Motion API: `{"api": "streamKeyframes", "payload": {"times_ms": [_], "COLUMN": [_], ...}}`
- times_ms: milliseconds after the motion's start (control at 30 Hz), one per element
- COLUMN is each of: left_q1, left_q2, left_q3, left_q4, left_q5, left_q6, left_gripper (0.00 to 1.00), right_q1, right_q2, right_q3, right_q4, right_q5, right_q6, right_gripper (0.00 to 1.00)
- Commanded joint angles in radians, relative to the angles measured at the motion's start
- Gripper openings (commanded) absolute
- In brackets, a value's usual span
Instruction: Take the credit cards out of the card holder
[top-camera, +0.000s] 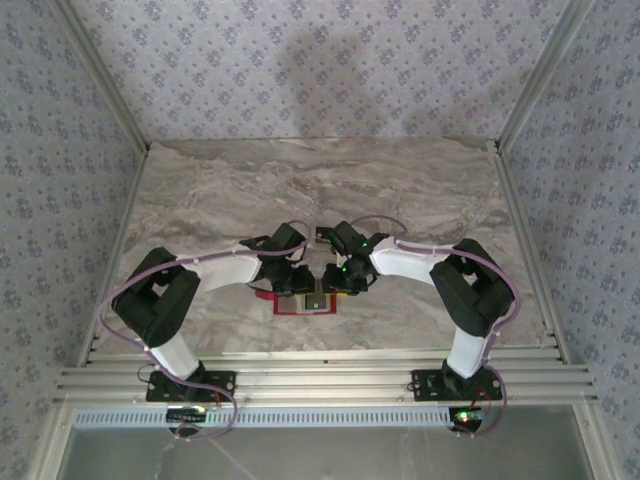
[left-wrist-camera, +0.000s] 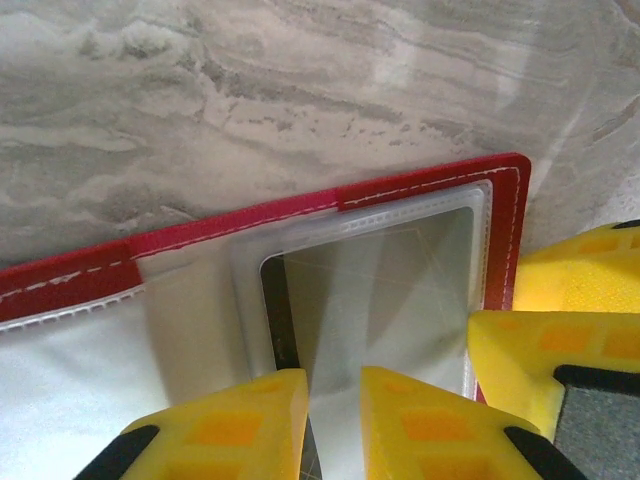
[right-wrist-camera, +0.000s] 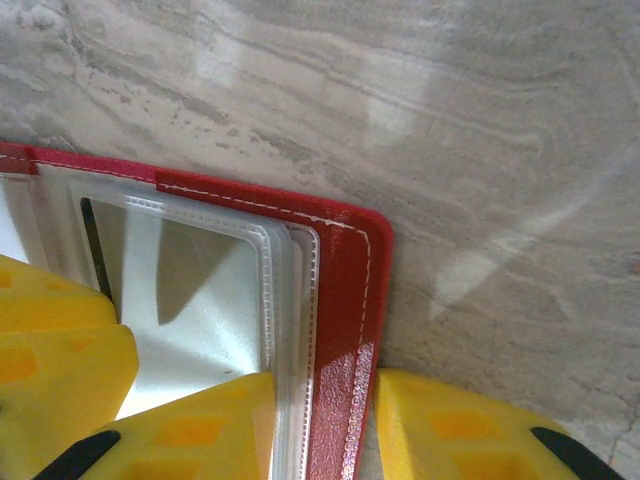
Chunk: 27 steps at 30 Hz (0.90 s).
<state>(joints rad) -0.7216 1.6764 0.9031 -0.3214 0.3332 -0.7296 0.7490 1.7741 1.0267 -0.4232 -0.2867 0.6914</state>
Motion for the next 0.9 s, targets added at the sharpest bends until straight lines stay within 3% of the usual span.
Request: {"api": "streamKeyframes", "payload": {"times_ms": [0, 267, 867], "left_q1": [0.002, 0.003, 0.036], "left_q2": [0.019, -0.016, -0.098], "left_q3": [0.016, 0.026, -0.017], "left_q4": [-0.042, -0.149, -0.063], "left_q5": [-0.016, -0.13, -0.049], "left_q6": [0.026, 0.063, 0.029], "left_gripper": [0.24, 0.25, 0.32], "right_q1": [0.012, 0.011, 0.01], "right_q2": [0.027, 0.024, 0.025], "right_q3": [0.007, 0.006, 0.012], "right_q4": [-0.037, -0.042, -0.049], "right_q5": [0.036, 0.039, 0.041], "right_q6": [-0.012, -0.013, -0.016], "right_gripper": [0.34, 0.39, 0.38]}}
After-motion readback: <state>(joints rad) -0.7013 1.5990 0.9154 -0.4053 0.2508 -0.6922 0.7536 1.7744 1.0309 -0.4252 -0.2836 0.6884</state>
